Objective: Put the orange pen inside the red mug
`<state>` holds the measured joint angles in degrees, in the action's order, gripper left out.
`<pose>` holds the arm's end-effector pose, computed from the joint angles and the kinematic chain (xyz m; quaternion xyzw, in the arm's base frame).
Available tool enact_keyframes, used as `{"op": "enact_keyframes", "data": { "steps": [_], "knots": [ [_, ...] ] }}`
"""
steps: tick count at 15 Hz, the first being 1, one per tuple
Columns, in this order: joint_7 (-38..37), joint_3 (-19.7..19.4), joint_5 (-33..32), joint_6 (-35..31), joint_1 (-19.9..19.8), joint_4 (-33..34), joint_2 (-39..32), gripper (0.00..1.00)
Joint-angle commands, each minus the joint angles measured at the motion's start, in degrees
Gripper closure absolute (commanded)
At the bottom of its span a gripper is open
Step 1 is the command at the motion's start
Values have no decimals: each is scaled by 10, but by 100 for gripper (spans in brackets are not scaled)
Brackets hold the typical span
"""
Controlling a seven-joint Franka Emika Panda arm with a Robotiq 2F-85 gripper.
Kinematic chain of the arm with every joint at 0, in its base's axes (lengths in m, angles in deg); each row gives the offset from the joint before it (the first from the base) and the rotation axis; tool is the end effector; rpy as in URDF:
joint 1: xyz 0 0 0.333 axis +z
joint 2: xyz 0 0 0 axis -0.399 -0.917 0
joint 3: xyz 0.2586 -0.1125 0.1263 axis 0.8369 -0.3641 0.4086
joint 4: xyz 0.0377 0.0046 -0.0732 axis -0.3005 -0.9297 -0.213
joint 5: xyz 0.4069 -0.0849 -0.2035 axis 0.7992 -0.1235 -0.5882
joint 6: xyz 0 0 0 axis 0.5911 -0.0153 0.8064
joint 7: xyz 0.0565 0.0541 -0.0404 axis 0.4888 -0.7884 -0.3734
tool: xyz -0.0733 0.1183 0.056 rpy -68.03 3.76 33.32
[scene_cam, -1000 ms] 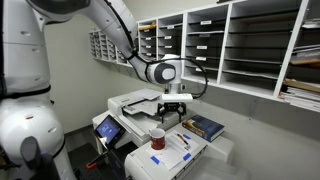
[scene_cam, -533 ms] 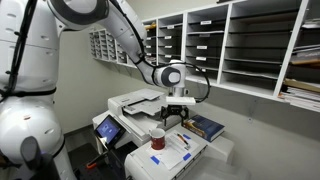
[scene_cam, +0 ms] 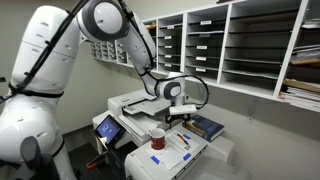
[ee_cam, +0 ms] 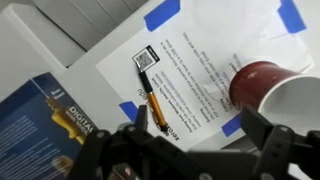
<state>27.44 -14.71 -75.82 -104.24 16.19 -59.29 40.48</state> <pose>0.6157 -0.0934 0.0975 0.9086 0.4158 0.0055 0.0377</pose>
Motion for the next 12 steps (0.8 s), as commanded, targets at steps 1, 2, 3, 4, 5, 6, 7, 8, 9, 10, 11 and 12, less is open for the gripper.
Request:
{"op": "enact_keyframes", "data": {
  "steps": [1, 2, 3, 4, 5, 6, 7, 8, 9, 10, 11, 12],
  "knots": [
    [29, 42, -2, 1, -34, 78, -76, 0],
    [29, 46, -8, 5, -36, 100, -97, 5],
    [29, 52, -10, 15, -41, 122, -116, 14],
    [30, 54, -14, 20, -43, 140, -132, 17],
    [32, 54, -19, 22, -43, 160, -149, 19],
    [34, 56, -23, 27, -44, 176, -162, 26],
    [35, 59, -27, 33, -46, 191, -175, 24],
    [35, 59, -32, 41, -45, 203, -185, 23],
    [36, 59, -40, 47, -42, 215, -195, 31],
    [37, 59, -47, 54, -40, 225, -204, 30],
    [36, 58, -58, 59, -34, 233, -211, 35],
    [37, 58, -65, 65, -32, 240, -218, 42]
  ]
}}
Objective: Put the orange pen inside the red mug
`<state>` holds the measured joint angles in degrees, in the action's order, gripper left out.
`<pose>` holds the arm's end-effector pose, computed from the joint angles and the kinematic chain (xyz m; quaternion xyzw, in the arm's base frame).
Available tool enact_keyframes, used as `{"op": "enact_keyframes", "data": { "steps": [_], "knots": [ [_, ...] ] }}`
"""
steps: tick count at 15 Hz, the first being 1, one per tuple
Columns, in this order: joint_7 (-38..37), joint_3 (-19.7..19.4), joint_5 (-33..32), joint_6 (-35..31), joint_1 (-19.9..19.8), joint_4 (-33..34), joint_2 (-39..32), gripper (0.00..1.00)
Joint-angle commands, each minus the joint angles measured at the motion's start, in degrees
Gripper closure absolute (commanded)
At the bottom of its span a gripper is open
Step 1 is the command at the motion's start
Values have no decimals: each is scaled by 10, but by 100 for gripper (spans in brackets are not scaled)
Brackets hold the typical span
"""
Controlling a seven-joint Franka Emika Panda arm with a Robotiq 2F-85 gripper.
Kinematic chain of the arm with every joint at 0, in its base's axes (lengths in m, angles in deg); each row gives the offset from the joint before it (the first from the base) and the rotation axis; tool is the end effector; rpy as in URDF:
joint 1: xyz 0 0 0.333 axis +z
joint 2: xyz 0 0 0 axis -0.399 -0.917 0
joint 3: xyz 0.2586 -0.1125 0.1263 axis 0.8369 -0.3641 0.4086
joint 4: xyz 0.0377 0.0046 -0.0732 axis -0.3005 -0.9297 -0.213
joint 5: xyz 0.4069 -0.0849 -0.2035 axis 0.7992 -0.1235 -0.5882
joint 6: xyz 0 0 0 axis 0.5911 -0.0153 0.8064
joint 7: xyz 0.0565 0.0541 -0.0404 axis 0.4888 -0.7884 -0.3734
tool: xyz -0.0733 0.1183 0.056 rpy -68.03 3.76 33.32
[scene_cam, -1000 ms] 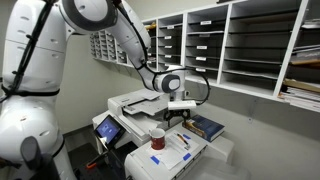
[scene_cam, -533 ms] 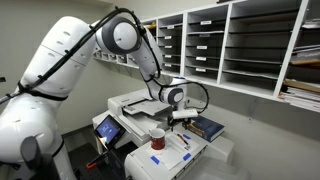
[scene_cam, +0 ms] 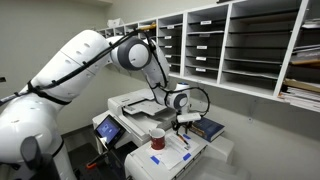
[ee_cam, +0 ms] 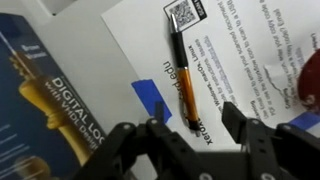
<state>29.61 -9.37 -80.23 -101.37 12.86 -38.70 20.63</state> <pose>0.6882 -0.0788 0.0147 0.8845 0.4659 -0.0049 0.0232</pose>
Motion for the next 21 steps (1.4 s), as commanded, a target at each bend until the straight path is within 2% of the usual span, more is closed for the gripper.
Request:
{"op": "enact_keyframes", "data": {
  "steps": [1, 2, 3, 5, 6, 7, 11, 12, 15, 18, 21],
  "knots": [
    [15, 5, -28, 40, 3, 39, -25, 44],
    [14, 3, -35, 42, 5, 43, -30, 46],
    [15, 4, -39, 46, 5, 49, -34, 55],
    [13, 3, -45, 51, 7, 59, -44, 46],
    [14, 3, -47, 56, 6, 64, -49, 49],
    [14, 2, -49, 60, 8, 68, -54, 63],
    [20, 1, -57, 63, 9, 78, -61, 96],
    [23, 4, -57, 64, 6, 79, -61, 100],
    [42, 17, -47, 68, -5, 63, -44, 96],
    [99, 54, -17, 75, -42, 22, -2, 96],
    [201, 106, 51, 116, -99, -29, 59, 96]
  ]
}}
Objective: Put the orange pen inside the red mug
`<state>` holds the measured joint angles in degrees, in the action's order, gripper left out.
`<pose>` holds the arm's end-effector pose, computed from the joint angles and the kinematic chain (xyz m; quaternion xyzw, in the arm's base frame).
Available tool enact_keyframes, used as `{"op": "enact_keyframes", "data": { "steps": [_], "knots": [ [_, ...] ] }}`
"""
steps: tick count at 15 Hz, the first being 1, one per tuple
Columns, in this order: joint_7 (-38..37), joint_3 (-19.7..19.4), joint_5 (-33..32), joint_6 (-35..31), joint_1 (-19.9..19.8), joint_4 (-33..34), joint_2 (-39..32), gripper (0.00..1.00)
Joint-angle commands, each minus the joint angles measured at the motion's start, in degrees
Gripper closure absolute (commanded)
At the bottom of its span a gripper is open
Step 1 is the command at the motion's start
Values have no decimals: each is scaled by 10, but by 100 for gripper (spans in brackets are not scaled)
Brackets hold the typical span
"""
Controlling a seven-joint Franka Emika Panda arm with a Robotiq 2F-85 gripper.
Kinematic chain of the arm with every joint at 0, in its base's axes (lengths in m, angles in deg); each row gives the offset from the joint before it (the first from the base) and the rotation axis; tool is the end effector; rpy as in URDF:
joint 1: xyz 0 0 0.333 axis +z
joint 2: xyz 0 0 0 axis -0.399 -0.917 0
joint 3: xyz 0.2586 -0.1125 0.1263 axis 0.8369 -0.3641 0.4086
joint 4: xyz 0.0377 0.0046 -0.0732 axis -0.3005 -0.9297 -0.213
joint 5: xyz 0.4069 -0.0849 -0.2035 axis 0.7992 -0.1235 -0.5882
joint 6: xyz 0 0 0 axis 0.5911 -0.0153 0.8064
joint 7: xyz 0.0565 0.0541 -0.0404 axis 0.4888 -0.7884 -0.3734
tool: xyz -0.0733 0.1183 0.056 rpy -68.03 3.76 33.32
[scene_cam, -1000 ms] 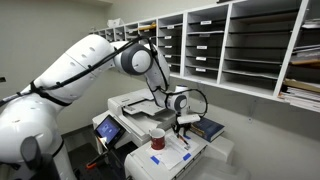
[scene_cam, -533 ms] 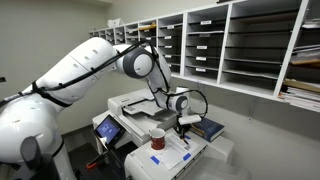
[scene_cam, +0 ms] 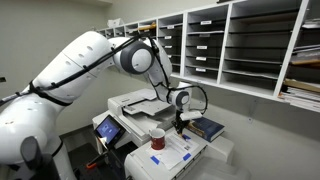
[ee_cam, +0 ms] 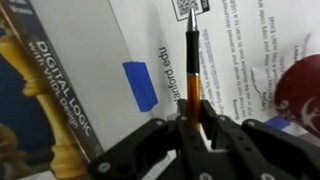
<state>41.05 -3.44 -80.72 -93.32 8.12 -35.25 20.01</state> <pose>0.6958 -0.0692 0.0266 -0.8361 -0.5476 0.0218 0.0234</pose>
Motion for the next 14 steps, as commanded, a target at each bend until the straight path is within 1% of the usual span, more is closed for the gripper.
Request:
{"op": "enact_keyframes", "data": {
  "steps": [1, 3, 5, 8, 10, 12, 14],
  "knots": [
    [128, 61, 86, 53, -68, -79, 86, 96],
    [213, 77, 152, 96, -91, -107, 127, 96],
    [294, 77, 218, 157, -99, -122, 160, 96],
    [399, 54, 296, 253, -87, -128, 190, 96],
    [454, 39, 331, 303, -74, -129, 195, 96],
    [488, 21, 351, 325, -57, -129, 191, 96],
    [500, 4, 359, 327, -37, -126, 181, 96]
  ]
}}
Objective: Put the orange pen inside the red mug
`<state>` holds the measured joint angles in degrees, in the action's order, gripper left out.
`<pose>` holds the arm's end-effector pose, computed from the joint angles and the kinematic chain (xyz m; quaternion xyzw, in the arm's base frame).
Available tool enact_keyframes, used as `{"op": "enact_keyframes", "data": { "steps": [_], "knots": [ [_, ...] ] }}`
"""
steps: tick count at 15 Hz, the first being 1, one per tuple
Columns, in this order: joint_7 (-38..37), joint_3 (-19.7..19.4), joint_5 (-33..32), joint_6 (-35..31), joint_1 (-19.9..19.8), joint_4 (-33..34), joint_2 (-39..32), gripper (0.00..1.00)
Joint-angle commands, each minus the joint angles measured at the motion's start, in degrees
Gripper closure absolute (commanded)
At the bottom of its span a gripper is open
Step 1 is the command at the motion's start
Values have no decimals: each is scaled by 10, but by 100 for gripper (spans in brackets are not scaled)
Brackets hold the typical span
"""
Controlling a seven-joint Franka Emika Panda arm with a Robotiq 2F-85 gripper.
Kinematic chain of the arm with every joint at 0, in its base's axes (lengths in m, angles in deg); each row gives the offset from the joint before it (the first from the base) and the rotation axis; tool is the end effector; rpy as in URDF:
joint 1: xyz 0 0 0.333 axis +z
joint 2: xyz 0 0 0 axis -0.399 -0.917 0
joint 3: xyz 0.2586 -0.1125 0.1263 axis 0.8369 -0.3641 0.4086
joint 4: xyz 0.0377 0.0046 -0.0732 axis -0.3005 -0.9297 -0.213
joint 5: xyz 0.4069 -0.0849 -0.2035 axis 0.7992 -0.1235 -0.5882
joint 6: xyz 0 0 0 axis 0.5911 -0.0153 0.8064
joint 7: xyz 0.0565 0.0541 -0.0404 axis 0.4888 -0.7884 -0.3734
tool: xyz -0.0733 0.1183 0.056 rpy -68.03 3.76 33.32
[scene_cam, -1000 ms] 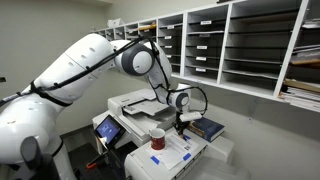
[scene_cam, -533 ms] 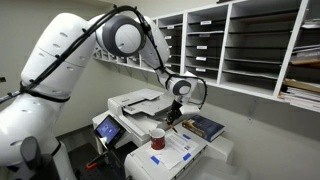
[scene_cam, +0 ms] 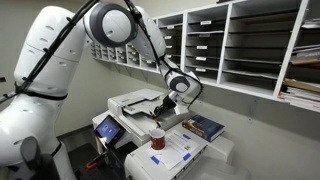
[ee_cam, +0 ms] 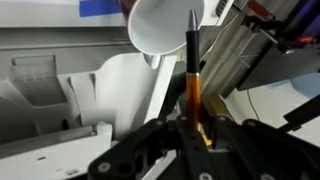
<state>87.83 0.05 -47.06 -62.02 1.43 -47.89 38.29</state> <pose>0.5988 -0.0363 0.1362 -0.6532 -0.6769 -0.0756 0.3307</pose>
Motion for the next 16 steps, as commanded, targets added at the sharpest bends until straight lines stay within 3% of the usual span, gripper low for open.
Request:
{"op": "enact_keyframes", "data": {
  "steps": [1, 9, 10, 11, 14, 16],
  "knots": [
    [36, -37, 26, 15, 38, 5, -11, 96],
    [31, -54, 29, 16, 70, 38, -64, 96],
    [28, -60, 23, 12, 71, 38, -63, 57],
    [28, -64, 21, 14, 69, 38, -62, 56],
    [20, -81, 11, 13, 70, 35, -50, 34],
    [-28, -103, -31, -4, 93, 21, -27, 19]
  ]
}}
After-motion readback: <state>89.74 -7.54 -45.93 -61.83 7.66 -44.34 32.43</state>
